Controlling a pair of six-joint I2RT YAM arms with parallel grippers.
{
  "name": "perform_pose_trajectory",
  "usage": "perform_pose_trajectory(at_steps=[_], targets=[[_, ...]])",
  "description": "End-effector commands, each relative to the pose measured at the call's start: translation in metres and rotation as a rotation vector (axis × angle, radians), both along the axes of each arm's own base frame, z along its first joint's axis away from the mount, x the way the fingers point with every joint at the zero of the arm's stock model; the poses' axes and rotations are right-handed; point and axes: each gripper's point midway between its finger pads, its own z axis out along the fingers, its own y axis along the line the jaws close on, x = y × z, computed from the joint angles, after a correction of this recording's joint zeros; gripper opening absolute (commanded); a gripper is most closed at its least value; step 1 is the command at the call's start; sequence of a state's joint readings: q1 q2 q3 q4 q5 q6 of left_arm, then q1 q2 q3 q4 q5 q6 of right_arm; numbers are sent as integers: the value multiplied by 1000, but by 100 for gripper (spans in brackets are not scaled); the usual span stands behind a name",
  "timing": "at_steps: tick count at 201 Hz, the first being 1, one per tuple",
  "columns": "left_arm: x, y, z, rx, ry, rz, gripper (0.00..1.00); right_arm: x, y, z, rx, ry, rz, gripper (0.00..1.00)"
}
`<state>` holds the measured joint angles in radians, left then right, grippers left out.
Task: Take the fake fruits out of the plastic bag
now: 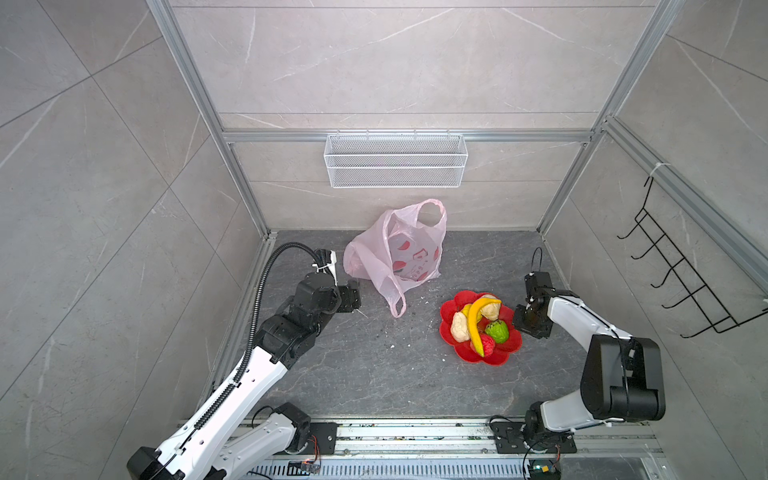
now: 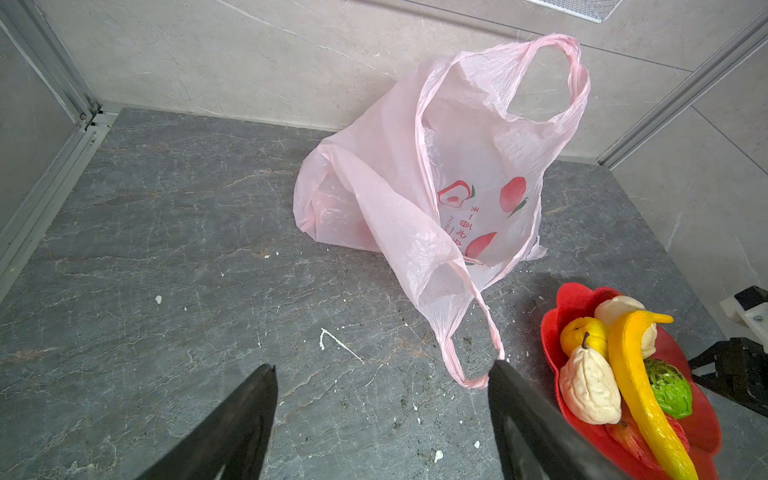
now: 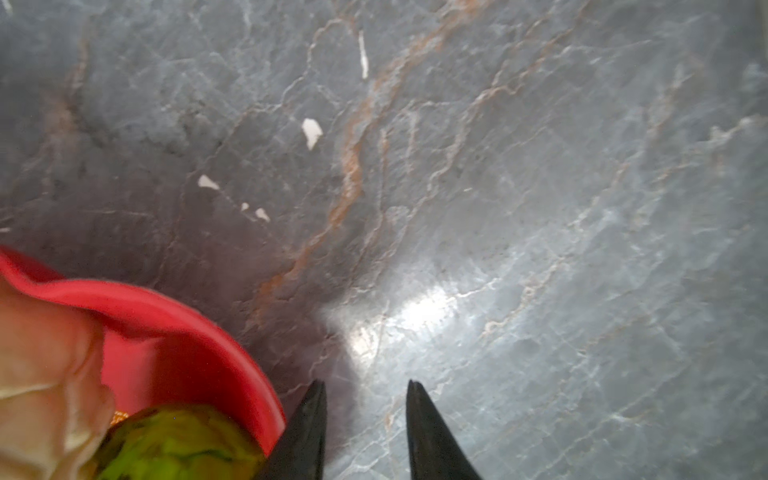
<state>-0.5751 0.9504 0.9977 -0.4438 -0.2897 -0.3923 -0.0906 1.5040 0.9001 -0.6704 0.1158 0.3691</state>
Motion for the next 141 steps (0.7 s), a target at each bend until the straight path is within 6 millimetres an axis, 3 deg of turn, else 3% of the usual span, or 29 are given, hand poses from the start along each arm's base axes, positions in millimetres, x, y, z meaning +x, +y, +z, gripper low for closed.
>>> perform_pose_trajectory(at_steps=[1,100,141], targets=[[2,2,1,-24,-12,21,81,4,19,3,46,-17,57,35],[2,8,-21,-31,28,53,83,12,70,10,4,-19,202,35],[10,21,-35,-46,54,111,83,19,96,9,-20,-16,258,35]])
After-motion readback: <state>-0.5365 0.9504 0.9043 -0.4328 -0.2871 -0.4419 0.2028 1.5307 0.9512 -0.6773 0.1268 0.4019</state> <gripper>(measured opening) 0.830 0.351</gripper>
